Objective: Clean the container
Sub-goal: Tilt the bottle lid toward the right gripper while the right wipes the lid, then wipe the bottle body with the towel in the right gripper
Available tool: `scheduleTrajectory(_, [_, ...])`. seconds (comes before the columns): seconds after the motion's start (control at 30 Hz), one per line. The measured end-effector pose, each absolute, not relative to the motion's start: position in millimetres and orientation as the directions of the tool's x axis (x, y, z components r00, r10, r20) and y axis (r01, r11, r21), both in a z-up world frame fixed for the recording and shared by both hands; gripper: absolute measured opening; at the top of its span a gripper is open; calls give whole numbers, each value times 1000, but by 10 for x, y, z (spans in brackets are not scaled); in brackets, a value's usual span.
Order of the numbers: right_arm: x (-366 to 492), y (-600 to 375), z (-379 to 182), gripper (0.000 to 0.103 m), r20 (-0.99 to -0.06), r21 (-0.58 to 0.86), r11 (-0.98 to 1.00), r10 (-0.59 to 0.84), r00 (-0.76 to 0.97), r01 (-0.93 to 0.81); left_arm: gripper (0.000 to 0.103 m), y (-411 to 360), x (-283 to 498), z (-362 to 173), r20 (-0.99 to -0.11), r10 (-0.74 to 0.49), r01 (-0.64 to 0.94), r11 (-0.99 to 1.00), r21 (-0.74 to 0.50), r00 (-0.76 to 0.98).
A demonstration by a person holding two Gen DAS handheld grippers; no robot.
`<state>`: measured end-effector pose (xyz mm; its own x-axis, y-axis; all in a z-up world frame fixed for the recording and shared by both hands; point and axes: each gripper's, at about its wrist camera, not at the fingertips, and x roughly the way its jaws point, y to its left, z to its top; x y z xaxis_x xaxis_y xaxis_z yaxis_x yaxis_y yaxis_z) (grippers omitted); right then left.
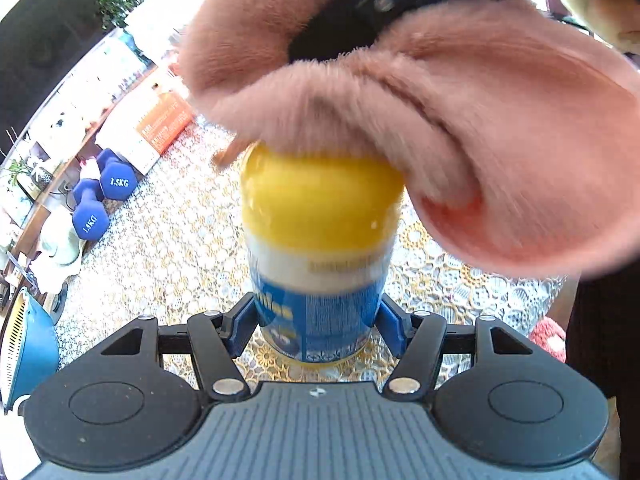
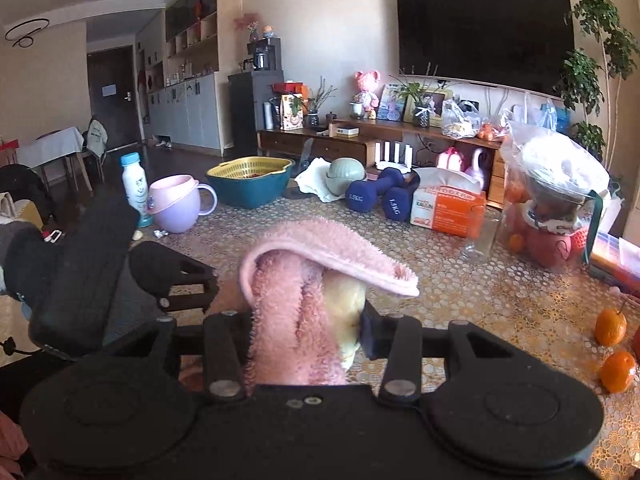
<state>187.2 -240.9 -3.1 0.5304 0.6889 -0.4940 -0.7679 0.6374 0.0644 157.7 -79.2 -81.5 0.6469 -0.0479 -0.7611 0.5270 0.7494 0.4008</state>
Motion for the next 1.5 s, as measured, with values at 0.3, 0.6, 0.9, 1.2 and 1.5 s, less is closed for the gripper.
scheduleTrajectory(0.3, [2145,-2492,-406,41,-596,6,757,527,605,-654,62,-766,1632,-806,-717,-71,461,808,367,694])
scheduleTrajectory(0.6, [1990,-2476,-197,40,-536,-54,756,529,658,-652,62,-677,1549,-789,-706,-63,433,827,359,706])
scheduleTrajectory(0.9, [1605,-1792,-53,40,-534,-112,558,664,524,-822,62,-641,1348,-773,-707,-82,436,835,336,702])
scheduleTrajectory(1.2, [1688,-1637,-188,41,-576,-157,548,625,527,-821,62,-541,1278,-806,-704,-98,416,860,296,704])
scheduleTrajectory(1.5, [2126,-1772,-280,41,-585,-138,658,549,597,-740,62,-457,1282,-793,-699,-127,400,884,242,703])
